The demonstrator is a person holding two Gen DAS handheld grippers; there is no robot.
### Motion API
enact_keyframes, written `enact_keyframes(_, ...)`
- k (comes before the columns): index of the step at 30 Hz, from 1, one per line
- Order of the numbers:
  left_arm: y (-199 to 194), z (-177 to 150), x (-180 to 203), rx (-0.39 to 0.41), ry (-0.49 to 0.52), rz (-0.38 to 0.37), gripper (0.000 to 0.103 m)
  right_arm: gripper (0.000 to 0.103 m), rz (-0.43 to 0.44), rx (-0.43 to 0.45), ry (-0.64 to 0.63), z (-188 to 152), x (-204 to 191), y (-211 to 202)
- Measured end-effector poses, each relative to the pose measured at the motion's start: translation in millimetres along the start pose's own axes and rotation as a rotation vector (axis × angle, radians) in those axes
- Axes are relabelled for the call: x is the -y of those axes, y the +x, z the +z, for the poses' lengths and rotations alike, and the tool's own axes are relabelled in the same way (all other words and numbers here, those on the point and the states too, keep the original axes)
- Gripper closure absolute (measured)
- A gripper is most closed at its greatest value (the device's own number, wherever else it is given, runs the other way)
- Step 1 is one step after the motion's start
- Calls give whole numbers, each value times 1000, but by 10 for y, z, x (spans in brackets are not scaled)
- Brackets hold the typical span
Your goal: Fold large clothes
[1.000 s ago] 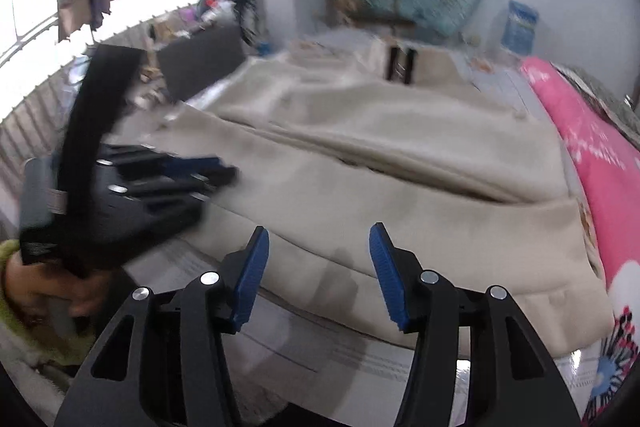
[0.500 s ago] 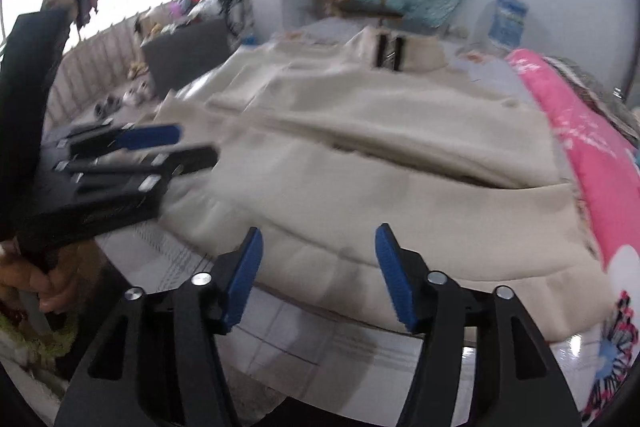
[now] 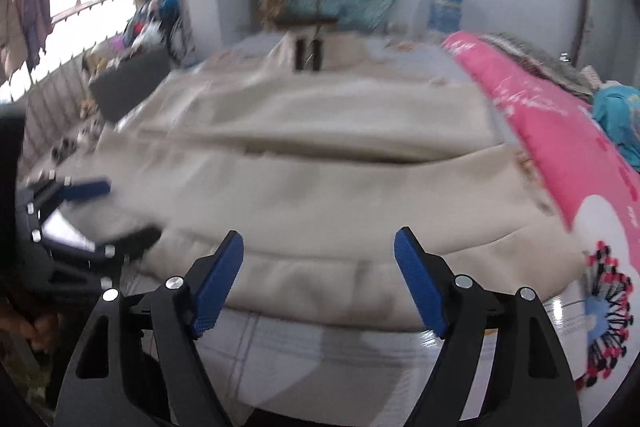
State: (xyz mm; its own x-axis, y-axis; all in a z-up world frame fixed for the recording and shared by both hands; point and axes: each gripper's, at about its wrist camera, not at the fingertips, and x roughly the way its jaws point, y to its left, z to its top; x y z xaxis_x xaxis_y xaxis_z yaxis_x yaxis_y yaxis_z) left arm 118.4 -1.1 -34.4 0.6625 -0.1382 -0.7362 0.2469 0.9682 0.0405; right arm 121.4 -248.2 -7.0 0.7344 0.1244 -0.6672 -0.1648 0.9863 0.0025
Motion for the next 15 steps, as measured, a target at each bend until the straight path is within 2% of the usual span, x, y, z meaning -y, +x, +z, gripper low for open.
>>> enact_keyframes(1,1,-3,0,1,-3,1,9,17,-22,16,14,2,49,-15)
enact_keyframes(3,-5,-11,-13,6,-7,1,8,15,-42,1,35,-38,139,49)
enact_keyframes(5,-11,-23,-9,13,-5,6,8,10,-47,-94,58,-126,214,249)
enact_keyframes(8,-21,-42,3,22,-4,18,8,6,-62,-68,48,-220,205,285)
enact_keyframes(15,-45,-68,11,34,-14,38,7,6,-50,-61,45,-249,227,298)
